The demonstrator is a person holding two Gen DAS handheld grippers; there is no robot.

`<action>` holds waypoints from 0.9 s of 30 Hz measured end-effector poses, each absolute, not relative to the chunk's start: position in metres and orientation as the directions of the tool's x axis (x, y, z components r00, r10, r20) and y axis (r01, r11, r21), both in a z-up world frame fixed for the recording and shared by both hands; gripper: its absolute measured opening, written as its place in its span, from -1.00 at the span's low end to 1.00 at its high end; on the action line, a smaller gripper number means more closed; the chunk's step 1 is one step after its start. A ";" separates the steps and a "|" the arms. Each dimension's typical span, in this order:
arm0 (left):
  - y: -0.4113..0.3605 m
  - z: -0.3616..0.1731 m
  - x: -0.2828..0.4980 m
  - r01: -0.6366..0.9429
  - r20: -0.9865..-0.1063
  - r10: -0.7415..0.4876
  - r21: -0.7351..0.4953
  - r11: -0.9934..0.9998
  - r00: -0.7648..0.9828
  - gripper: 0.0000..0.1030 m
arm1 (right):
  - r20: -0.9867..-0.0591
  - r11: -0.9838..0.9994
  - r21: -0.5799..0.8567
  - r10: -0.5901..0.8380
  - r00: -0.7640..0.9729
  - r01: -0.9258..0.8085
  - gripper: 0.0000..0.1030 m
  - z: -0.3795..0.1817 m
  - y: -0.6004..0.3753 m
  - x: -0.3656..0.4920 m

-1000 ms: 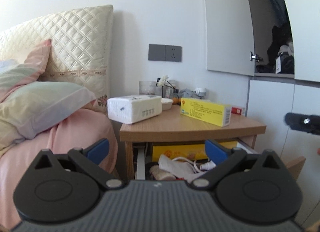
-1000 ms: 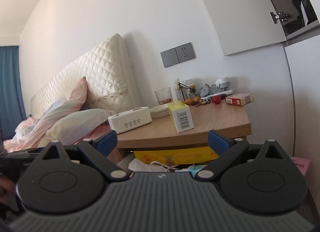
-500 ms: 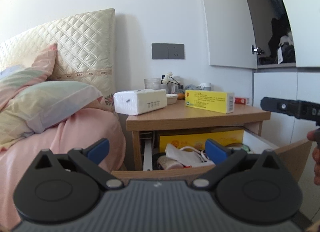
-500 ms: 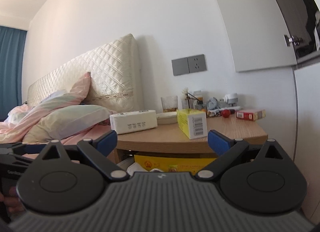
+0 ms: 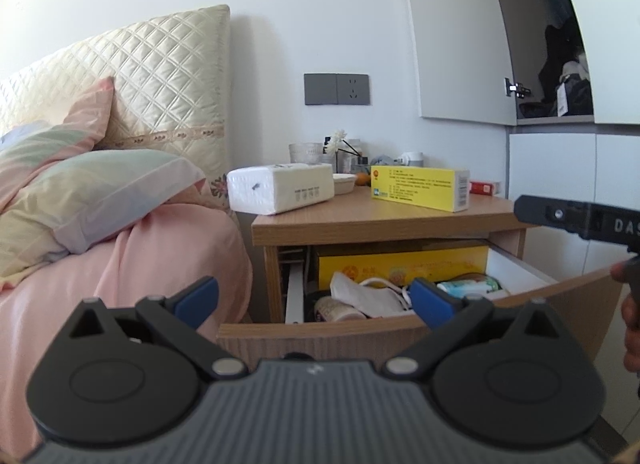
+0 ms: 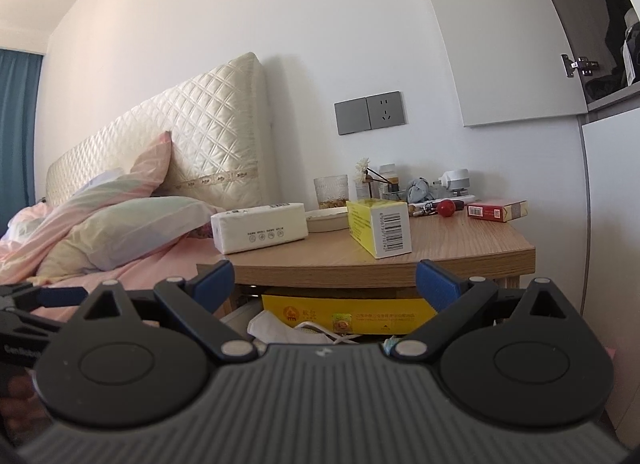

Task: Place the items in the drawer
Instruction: 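Release the knob and back the left gripper away from the drawer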

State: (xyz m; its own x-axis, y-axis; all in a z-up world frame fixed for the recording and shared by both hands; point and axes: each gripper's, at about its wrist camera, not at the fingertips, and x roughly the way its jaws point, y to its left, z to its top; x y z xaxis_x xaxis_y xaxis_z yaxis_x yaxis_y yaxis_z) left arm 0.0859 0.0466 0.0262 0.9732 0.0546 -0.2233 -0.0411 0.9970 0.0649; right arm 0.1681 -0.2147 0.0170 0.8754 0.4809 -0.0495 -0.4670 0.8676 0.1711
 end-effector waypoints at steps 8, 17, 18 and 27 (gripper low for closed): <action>0.043 0.025 0.085 -0.024 -0.223 0.042 0.083 0.996 0.974 0.99 | -0.051 0.869 0.168 0.479 0.877 -0.465 0.93 0.017 -0.224 0.165; 0.043 0.026 0.084 -0.022 -0.222 0.039 0.078 0.997 0.974 0.99 | -0.063 0.869 0.168 0.480 0.875 -0.465 0.93 0.017 -0.225 0.163; 0.042 0.026 0.084 -0.023 -0.222 0.039 0.077 0.997 0.974 0.99 | -0.061 0.869 0.167 0.480 0.875 -0.465 0.93 0.017 -0.225 0.162; 0.043 0.026 0.084 -0.025 -0.227 0.040 0.068 0.997 0.973 0.99 | -0.073 0.870 0.170 0.479 0.875 -0.462 0.93 0.016 -0.225 0.164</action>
State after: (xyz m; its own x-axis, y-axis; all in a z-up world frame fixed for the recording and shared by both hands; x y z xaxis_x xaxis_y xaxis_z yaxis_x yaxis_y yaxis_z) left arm 0.0839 0.0435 0.0256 0.9730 0.0401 -0.2274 -0.0252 0.9974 0.0677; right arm 0.1640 -0.2250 0.0156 0.8746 0.4792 -0.0735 -0.4625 0.8702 0.1701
